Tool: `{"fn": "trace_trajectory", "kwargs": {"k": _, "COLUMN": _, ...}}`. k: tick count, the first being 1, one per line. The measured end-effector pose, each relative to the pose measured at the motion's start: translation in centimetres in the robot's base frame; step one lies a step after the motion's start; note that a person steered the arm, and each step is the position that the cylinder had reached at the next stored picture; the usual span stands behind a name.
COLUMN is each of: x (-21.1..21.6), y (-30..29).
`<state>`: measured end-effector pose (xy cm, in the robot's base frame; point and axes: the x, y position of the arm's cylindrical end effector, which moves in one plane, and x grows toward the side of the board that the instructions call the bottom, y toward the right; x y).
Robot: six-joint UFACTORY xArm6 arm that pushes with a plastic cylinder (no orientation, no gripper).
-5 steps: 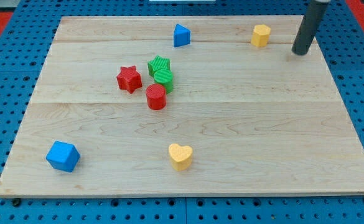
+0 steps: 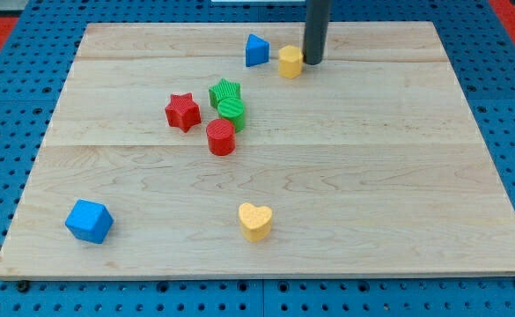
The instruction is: Push the yellow hexagon near to the left center
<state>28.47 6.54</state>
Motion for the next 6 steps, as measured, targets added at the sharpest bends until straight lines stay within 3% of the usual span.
{"fn": "trace_trajectory", "kwargs": {"k": 1, "x": -0.5, "y": -7.2}}
{"fn": "trace_trajectory", "kwargs": {"k": 4, "x": 1.6, "y": -14.0}}
{"fn": "trace_trajectory", "kwargs": {"k": 5, "x": 2.0, "y": -22.1}}
{"fn": "trace_trajectory", "kwargs": {"k": 6, "x": 4.7, "y": -23.4}}
